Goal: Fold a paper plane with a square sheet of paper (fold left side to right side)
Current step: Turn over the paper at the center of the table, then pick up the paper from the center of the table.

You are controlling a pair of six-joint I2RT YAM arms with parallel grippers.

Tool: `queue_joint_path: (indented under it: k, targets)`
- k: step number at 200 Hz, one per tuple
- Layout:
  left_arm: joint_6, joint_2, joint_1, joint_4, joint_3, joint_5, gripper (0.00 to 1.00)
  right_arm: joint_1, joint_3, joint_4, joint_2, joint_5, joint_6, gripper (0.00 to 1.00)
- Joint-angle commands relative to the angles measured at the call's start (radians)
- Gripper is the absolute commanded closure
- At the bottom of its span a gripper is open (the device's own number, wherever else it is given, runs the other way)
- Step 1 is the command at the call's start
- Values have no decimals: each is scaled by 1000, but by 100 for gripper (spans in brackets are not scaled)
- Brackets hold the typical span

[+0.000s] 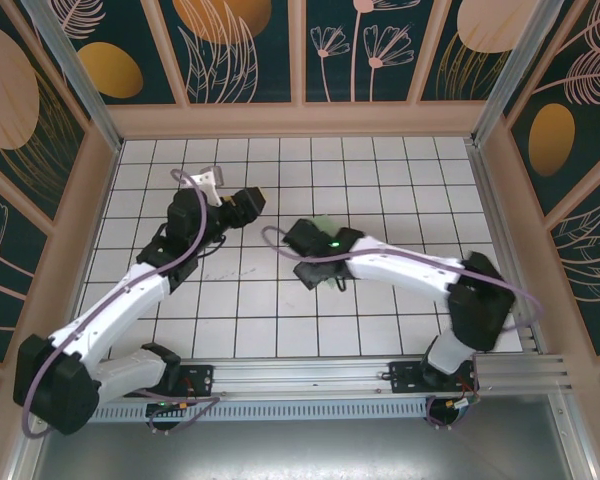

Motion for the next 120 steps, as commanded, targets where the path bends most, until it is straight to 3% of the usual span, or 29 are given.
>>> queue_joint_path:
  k: [1, 34, 92, 120]
  targets:
    - [-33, 106, 0, 65, 25, 158, 23, -110, -102, 205, -155, -163, 52, 28]
    - [-77, 287, -28, 148, 51, 281, 25, -266, -251, 411, -362, -262, 102, 21]
    - [-147, 552, -83, 254, 101, 319, 25, -547, -536, 725, -618, -468, 320, 2]
    - [-165, 673, -89, 295, 139, 345, 26, -630, -631, 816, -680, -518, 424, 1]
